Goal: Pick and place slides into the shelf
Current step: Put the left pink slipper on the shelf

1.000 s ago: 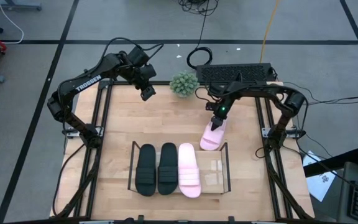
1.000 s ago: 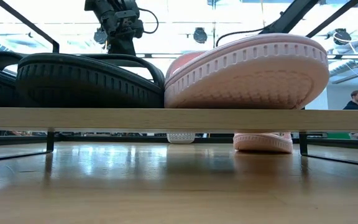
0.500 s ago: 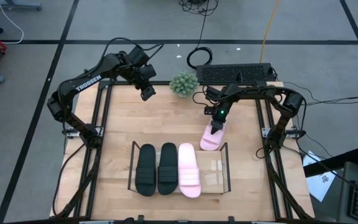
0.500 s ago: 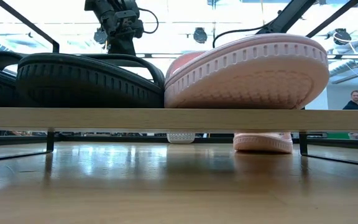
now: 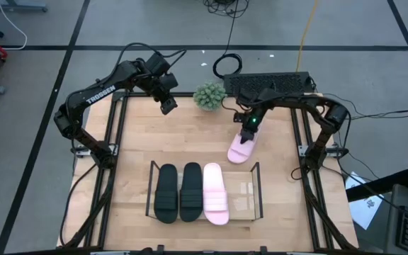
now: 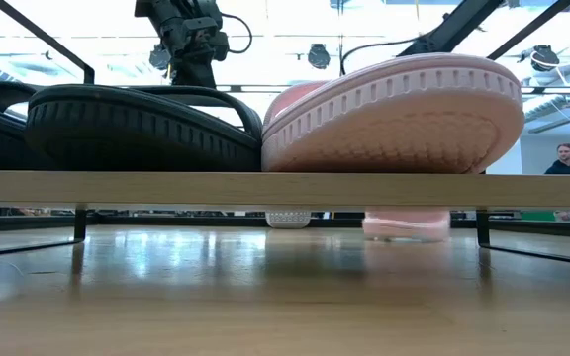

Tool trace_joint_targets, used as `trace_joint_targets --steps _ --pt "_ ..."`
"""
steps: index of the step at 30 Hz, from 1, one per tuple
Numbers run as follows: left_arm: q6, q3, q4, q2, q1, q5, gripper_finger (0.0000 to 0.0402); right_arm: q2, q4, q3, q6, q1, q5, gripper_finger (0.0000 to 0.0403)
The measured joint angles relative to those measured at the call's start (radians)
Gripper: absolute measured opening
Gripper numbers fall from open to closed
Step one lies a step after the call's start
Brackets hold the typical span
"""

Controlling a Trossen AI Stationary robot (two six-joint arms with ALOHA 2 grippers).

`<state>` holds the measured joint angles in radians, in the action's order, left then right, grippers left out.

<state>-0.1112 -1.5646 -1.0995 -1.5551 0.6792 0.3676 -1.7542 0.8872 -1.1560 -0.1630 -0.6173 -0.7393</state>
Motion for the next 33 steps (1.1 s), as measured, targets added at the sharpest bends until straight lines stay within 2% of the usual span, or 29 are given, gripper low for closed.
trace_joint_targets --steps 3,13,17,20,25,33 --pt "0.006 0.000 0.000 0.000 0.000 -0.001 0.0104 0.010 0.104 -0.083 -0.060 -0.012 0.045 0.0004" --pt "0.015 0.000 0.000 0.000 0.000 -0.002 0.0104 0.012 0.419 -0.417 -0.132 0.013 0.030 0.0002" --pt "0.015 0.000 0.000 0.000 0.000 -0.003 0.0104 0.012 0.510 -0.522 -0.145 0.055 -0.044 0.0001" --pt "0.013 0.000 0.000 0.000 0.000 -0.003 0.0104 0.013 0.551 -0.569 -0.139 0.114 -0.101 0.0001" --pt "0.011 0.000 0.002 0.000 0.000 -0.003 0.0104 0.013 0.608 -0.589 -0.141 0.259 -0.106 0.0001" --pt "0.011 0.000 0.004 0.000 0.000 -0.003 0.0104 0.002 0.553 -0.589 -0.115 0.478 -0.131 0.0000"
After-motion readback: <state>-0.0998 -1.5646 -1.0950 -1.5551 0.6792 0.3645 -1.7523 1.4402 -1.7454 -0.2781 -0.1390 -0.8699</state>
